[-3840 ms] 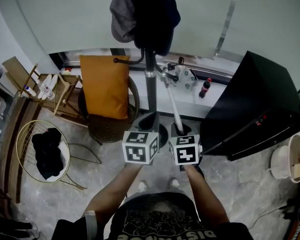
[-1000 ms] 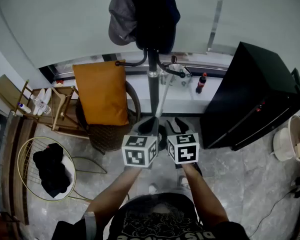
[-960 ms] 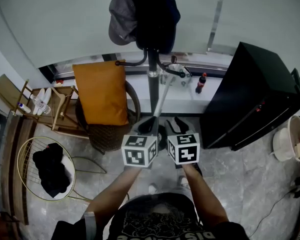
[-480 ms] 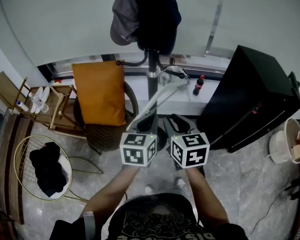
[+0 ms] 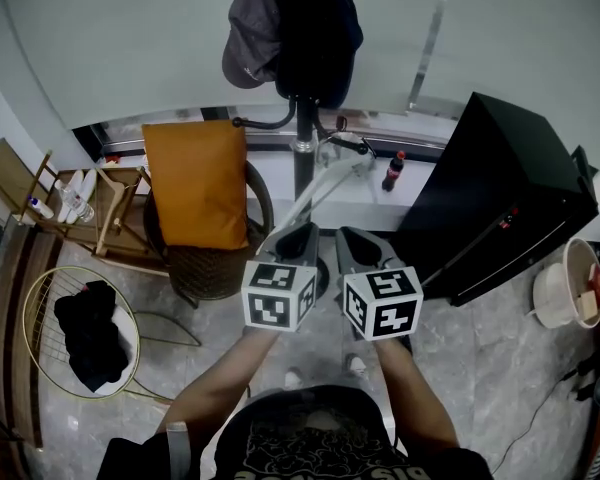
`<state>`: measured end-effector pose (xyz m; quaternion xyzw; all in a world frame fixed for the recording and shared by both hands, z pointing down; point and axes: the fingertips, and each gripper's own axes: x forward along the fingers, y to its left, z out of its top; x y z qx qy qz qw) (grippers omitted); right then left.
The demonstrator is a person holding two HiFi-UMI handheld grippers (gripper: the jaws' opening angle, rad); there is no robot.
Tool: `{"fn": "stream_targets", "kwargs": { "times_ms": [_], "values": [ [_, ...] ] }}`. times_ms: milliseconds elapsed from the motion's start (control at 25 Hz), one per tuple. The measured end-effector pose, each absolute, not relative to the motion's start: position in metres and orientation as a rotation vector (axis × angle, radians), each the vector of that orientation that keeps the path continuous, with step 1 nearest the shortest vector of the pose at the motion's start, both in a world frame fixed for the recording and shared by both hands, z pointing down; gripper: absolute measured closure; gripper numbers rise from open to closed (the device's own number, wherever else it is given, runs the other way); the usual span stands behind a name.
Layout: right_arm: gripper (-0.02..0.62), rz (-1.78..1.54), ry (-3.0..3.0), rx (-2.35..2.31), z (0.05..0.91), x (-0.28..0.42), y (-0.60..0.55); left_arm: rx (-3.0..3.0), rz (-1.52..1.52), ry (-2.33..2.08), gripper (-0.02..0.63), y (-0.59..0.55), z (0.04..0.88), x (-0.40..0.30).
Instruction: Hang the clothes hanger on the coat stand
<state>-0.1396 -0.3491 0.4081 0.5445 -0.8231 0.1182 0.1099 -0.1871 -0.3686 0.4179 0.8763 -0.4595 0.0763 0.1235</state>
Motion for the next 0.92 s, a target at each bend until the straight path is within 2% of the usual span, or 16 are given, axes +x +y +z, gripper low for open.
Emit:
{"fn": "stream_targets", "kwargs": {
  "times_ms": [920],
  "values": [
    [0.594,0.338,-2.400,1.600,0.4148,-0.1446,-0.3462,2.572,0.231,-1.299,0.600,-0.3660,0.4194,-0.1865]
  ]
}}
